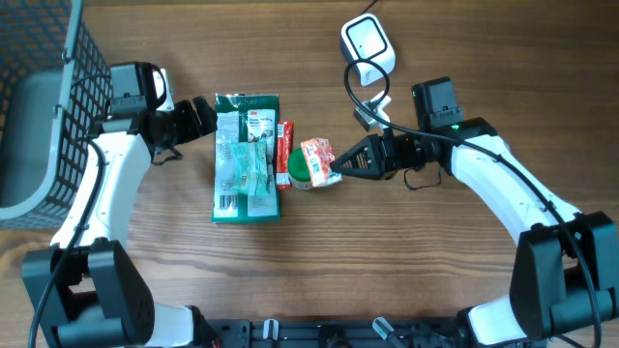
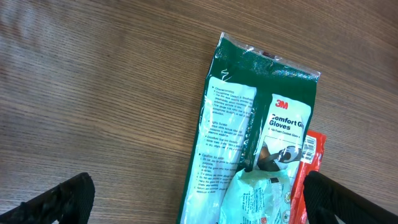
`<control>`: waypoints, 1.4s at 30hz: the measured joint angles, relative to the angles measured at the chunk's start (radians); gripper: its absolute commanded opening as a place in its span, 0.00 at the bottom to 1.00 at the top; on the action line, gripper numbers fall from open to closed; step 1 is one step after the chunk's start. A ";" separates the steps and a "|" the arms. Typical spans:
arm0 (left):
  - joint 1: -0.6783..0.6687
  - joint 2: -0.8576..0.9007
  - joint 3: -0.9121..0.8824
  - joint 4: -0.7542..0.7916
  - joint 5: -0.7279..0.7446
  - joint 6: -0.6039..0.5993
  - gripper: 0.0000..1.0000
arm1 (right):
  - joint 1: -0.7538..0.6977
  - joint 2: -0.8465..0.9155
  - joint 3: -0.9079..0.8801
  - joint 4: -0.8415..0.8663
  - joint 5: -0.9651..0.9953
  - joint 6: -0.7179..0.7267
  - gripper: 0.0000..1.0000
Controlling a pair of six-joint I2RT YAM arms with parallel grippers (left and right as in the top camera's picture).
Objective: Scan the item barcode
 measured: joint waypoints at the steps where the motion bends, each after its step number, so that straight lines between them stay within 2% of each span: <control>1: 0.000 0.000 0.000 0.000 0.000 0.000 1.00 | 0.003 0.000 0.000 0.000 -0.013 0.000 0.04; 42: 0.000 0.000 0.000 0.000 0.000 0.000 1.00 | 0.015 0.000 0.000 0.029 -0.040 0.008 0.04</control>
